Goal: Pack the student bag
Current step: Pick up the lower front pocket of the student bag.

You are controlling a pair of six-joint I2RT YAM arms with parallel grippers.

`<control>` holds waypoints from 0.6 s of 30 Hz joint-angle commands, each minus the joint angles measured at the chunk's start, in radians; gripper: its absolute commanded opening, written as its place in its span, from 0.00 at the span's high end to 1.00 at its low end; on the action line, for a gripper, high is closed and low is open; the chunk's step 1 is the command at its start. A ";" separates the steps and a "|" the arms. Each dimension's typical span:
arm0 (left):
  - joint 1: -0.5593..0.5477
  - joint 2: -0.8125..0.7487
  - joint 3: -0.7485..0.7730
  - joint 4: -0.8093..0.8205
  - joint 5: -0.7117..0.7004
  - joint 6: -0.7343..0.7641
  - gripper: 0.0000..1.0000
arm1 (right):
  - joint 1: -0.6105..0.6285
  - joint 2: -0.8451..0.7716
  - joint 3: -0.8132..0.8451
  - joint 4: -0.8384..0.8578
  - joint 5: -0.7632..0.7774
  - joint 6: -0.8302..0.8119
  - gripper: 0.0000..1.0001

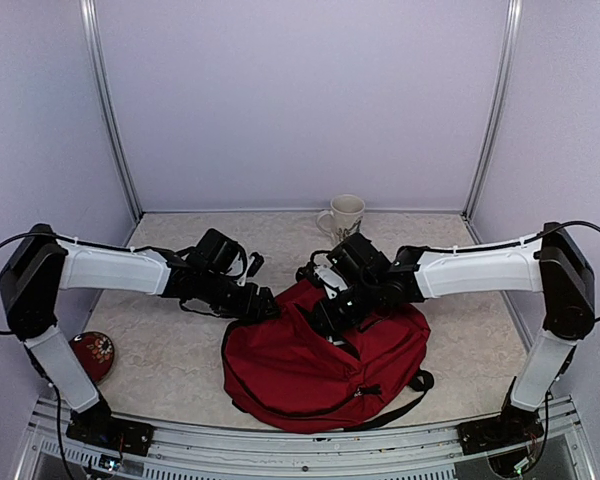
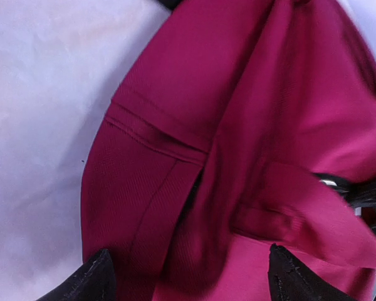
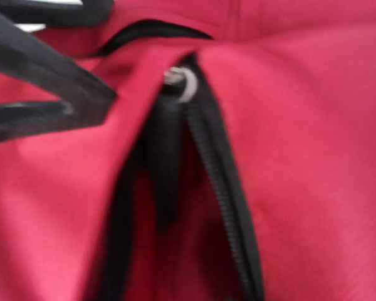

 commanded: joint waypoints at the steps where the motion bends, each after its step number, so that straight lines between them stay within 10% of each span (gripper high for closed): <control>1: 0.017 0.092 0.059 0.025 0.090 0.079 0.21 | -0.012 -0.005 -0.026 0.096 -0.037 0.030 0.75; 7: -0.006 0.159 0.016 0.241 0.317 0.057 0.50 | -0.006 0.013 -0.054 0.186 -0.055 0.068 0.71; 13: -0.013 0.242 0.047 0.301 0.313 0.046 1.00 | 0.065 0.040 -0.065 0.264 -0.028 0.131 0.64; 18: -0.047 0.167 0.001 0.402 0.235 0.079 1.00 | 0.092 0.008 -0.077 0.220 0.061 0.142 0.63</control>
